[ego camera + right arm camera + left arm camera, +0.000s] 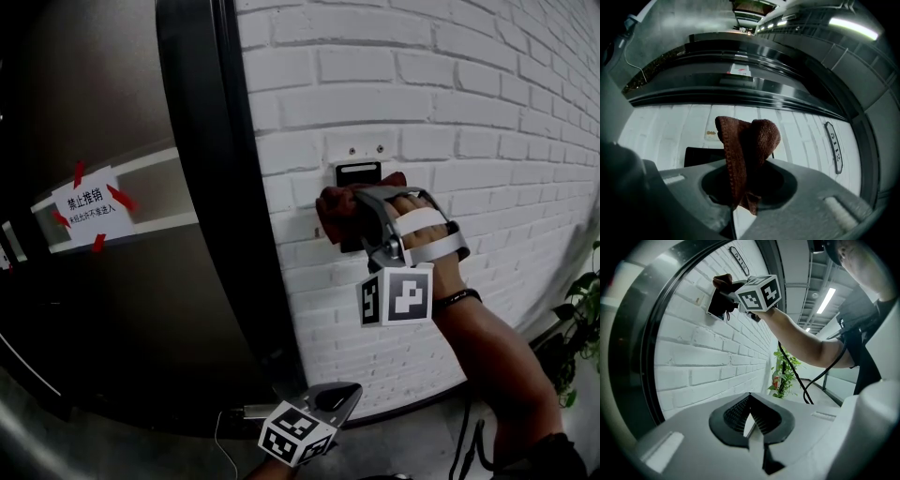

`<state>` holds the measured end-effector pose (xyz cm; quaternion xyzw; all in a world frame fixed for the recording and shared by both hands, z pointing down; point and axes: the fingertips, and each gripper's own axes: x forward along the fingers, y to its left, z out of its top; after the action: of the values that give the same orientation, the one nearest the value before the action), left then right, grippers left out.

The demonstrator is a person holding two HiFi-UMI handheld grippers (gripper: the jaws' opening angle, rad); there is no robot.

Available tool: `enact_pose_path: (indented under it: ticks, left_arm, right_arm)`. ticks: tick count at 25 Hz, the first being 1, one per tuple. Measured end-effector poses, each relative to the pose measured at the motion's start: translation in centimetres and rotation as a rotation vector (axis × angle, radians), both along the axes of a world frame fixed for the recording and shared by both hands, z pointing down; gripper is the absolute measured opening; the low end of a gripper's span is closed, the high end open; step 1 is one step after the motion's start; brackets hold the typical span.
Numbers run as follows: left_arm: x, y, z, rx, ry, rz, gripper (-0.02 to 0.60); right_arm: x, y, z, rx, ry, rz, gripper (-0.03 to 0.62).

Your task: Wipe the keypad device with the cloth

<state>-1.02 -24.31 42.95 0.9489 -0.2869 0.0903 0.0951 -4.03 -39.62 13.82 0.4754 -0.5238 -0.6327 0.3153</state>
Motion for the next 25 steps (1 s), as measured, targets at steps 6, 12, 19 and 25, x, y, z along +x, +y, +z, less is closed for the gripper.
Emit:
enact_pose_path:
  ticks: [6,12,19,25]
  left_arm:
    - [0.1,0.2,0.0,-0.009,0.002,0.005,0.017]
    - [0.2,0.3,0.5,-0.018,-0.004,0.006,0.017]
    - [0.3,0.4,0.8,-0.025,-0.002,0.005,0.017]
    - [0.5,0.7,1.0,-0.033,-0.005,0.004,0.017]
  right_arm:
    - [0.1,0.0,2.1,-0.03,0.006,-0.001,0.051]
    - [0.2,0.1,3.9,-0.055,0.009,-0.004,0.051]
    - [0.1,-0.3,6.7,-0.09,-0.007,-0.037,0.051]
    - [0.3,0.4,7.3,-0.122,0.007,-0.02,0.051]
